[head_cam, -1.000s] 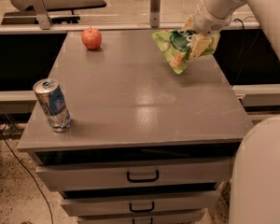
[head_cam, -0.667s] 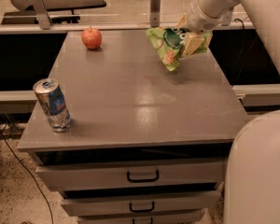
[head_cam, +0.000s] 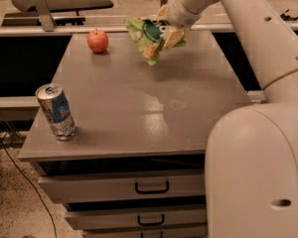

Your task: Move green rice chip bag near apple

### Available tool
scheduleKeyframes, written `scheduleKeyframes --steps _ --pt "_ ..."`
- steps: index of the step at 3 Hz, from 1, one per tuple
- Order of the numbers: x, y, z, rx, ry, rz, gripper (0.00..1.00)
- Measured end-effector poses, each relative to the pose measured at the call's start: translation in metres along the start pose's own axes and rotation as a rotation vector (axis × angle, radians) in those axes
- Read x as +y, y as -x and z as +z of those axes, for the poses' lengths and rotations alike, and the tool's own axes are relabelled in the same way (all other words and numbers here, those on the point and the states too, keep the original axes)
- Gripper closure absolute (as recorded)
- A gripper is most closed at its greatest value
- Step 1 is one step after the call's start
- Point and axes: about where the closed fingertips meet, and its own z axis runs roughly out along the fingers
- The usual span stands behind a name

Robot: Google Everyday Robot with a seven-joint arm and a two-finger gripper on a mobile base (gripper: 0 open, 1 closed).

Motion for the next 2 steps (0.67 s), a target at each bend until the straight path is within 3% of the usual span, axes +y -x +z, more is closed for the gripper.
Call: scheduleKeyframes --steps 2 --pt "-0.032 0.048 0.035 -0.085 -0.039 -0.103 1.0"
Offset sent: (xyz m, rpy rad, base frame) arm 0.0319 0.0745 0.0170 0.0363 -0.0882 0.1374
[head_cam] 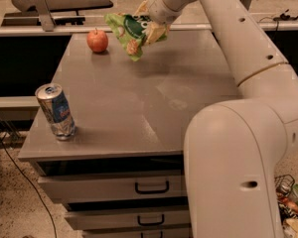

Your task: Move green rice chip bag near apple

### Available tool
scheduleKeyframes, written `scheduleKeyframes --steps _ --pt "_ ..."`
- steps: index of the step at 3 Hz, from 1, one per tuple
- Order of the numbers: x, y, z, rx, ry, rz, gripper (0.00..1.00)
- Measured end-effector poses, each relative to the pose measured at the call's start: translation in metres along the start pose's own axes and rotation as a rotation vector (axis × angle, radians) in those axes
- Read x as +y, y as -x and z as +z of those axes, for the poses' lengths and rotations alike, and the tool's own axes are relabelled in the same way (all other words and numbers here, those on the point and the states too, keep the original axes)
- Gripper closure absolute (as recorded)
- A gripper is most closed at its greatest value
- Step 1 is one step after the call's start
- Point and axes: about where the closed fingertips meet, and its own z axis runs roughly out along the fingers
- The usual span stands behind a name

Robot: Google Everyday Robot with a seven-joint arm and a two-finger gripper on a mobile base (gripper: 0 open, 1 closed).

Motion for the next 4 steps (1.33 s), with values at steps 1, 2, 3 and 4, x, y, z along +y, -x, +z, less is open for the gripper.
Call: scheduleKeyframes --steps 1,2,3,4 --pt "-0.003 0.011 0.014 -0.041 -0.003 -0.026 1.0" --pt "-0.002 0.025 0.029 -0.096 0.003 -0.077 1.0" --pt "0.005 0.037 0.043 -0.149 0.012 -0.117 1.0" --pt "0.01 0.042 0.059 -0.188 0.017 -0.136 1.0"
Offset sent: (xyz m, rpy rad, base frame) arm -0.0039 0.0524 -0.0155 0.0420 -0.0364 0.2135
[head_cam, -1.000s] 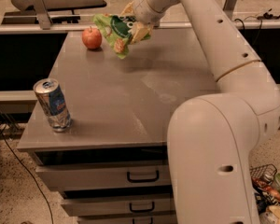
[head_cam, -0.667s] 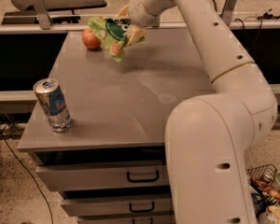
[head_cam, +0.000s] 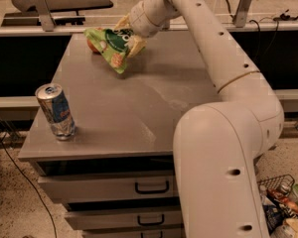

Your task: Move green rice chip bag near apple

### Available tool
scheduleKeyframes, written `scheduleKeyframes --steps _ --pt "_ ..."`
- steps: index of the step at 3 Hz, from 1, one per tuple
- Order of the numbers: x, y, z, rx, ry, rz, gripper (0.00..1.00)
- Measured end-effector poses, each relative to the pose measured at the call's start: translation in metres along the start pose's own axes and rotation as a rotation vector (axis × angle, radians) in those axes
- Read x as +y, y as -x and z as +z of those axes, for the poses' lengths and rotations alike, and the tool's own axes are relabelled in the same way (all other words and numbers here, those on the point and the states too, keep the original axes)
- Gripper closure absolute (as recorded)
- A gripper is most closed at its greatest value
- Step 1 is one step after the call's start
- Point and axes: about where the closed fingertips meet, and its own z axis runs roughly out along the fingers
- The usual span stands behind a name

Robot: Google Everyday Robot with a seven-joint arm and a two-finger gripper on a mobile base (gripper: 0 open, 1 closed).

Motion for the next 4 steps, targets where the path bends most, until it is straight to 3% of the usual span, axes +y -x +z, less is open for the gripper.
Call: scheduleKeyframes --steps 3,4 --pt "0.005 -0.025 0.041 -0.023 -0.006 -0.039 0.98" --pt "0.005 -0.03 0.044 -0.017 -0.006 -0.046 0.82"
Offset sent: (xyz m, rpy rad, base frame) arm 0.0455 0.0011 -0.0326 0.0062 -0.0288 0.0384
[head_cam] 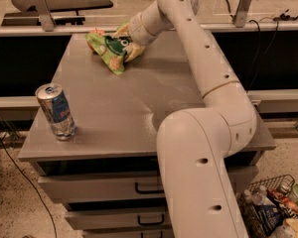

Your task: Move green rice chip bag near apple

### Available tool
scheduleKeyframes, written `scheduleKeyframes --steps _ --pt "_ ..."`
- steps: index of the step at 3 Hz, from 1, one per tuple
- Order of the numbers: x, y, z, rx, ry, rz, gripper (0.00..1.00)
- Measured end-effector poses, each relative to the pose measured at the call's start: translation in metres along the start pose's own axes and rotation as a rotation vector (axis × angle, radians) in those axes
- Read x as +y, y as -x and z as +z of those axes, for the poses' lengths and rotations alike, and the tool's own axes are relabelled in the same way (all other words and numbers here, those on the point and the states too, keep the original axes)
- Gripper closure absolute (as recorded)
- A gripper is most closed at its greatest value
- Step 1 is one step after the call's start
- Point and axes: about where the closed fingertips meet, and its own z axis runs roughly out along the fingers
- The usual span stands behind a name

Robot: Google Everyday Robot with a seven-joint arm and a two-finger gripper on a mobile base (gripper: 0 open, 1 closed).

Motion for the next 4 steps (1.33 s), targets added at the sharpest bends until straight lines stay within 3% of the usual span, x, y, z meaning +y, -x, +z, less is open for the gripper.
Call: scheduleKeyframes --steps 3,4 --pt "0.007 -0.019 -0.003 0.034 0.01 -0.016 0.11" --pt "0.009 -0.025 -0.008 0.051 0.016 -0.027 0.0"
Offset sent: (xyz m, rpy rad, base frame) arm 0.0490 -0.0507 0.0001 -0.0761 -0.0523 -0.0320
